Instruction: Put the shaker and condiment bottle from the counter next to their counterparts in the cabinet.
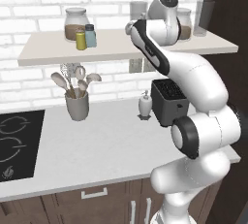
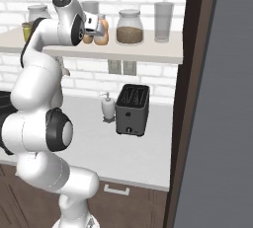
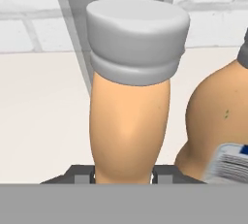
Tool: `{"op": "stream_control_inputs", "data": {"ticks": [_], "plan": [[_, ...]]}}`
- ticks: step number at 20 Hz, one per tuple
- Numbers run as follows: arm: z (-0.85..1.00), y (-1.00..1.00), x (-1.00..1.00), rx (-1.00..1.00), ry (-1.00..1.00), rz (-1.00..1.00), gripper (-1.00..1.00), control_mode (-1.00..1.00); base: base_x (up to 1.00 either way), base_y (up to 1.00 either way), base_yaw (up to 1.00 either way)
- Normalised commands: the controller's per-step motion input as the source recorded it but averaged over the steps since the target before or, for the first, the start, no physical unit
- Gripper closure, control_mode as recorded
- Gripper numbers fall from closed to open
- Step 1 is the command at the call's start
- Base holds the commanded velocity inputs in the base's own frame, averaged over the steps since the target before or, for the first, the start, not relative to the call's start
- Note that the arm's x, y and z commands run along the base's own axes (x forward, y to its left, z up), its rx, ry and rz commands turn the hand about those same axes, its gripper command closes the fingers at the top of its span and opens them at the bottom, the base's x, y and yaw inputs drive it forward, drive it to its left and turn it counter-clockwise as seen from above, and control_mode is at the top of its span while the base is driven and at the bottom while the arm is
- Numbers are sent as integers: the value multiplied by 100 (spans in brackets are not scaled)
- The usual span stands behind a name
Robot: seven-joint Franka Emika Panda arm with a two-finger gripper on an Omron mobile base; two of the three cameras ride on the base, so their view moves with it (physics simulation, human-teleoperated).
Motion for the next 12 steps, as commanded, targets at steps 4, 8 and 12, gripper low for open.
{"op": "stream_control_inputs", "data": {"ticks": [4,8,12], "plan": [[-43,2,0,0,0,0,100,-100,0,0,0],[-38,3,0,0,0,0,-100,-100,0,0,0],[-6,0,-8,5,0,0,-100,-100,0,0,0]]}}
